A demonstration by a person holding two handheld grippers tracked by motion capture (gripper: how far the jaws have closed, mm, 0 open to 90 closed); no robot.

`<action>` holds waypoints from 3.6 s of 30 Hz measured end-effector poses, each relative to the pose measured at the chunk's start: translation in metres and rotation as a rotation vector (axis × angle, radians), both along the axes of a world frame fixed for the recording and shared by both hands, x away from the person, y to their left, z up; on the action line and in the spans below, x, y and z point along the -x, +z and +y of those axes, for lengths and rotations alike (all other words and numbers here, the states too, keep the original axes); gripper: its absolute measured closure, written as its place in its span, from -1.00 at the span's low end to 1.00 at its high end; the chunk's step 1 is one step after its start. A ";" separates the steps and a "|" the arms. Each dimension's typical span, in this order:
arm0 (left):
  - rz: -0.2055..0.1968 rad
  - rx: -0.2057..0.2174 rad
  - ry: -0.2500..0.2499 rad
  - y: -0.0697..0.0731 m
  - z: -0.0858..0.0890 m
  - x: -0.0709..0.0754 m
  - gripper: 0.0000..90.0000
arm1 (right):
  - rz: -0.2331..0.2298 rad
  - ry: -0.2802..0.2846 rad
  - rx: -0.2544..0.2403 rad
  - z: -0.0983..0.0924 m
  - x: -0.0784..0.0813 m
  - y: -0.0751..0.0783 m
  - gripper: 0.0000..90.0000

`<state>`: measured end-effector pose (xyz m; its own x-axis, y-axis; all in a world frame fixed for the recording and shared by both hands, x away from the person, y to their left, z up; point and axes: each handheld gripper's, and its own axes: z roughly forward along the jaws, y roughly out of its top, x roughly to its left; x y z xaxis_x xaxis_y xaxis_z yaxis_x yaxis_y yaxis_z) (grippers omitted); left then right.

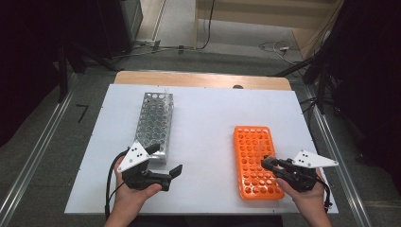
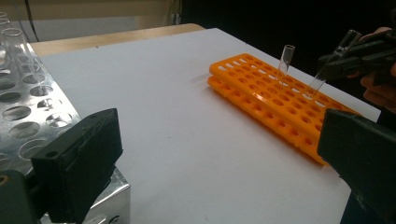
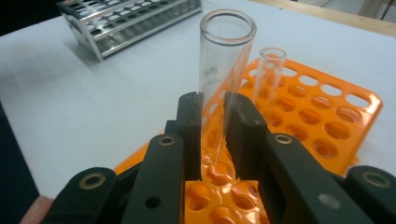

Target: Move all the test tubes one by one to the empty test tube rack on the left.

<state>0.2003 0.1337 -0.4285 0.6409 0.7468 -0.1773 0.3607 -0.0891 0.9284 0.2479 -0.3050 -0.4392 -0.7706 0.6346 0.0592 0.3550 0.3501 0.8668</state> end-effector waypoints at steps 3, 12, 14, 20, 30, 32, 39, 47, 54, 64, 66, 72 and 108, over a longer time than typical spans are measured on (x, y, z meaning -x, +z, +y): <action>0.001 0.001 -0.009 0.000 -0.004 0.001 -1.00 | 0.004 0.021 0.003 0.007 0.002 0.001 0.63; -0.001 -0.002 -0.055 0.002 -0.022 0.001 -1.00 | 0.029 0.082 0.002 0.031 0.008 0.001 0.64; 0.000 0.001 -0.066 0.001 -0.026 0.002 -1.00 | 0.037 0.099 0.001 0.037 0.009 0.001 0.64; 0.002 0.001 -0.093 0.001 -0.036 0.002 -1.00 | 0.048 0.145 0.017 0.056 0.013 -0.001 0.64; 0.007 0.015 -0.150 0.000 -0.056 0.003 -0.95 | 0.063 0.213 0.041 0.086 0.019 -0.004 0.64; 0.008 0.016 -0.164 -0.001 -0.060 0.004 -0.93 | 0.058 0.231 0.051 0.092 0.021 -0.005 0.64; 0.012 0.021 -0.208 -0.002 -0.076 0.005 -0.87 | 0.064 0.276 0.055 0.109 0.026 -0.006 0.64; 0.013 0.016 -0.261 -0.003 -0.092 0.007 -0.45 | 0.074 0.298 0.051 0.116 0.029 -0.006 0.64; 0.015 -0.002 -0.299 -0.005 -0.101 0.008 0.05 | 0.074 0.327 0.052 0.122 0.032 -0.006 0.64; 0.007 -0.005 -0.327 -0.006 -0.102 0.009 0.54 | 0.071 0.339 0.057 0.124 0.034 -0.006 0.64; 0.002 -0.011 -0.332 -0.007 -0.103 0.009 0.60 | 0.073 0.340 0.056 0.124 0.034 -0.006 0.64; -0.018 -0.024 -0.312 -0.006 -0.103 0.010 0.66 | 0.079 0.340 0.051 0.123 0.033 -0.006 0.63; -0.046 0.036 -0.113 0.015 -0.035 -0.023 0.69 | 0.030 0.178 -0.072 0.041 0.011 0.010 -0.99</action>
<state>0.2232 0.0992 -0.4135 0.7287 0.6631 -0.1711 0.3071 -0.0930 0.9471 0.2366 -0.2640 -0.4293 -0.8672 0.4820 0.1247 0.3195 0.3467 0.8819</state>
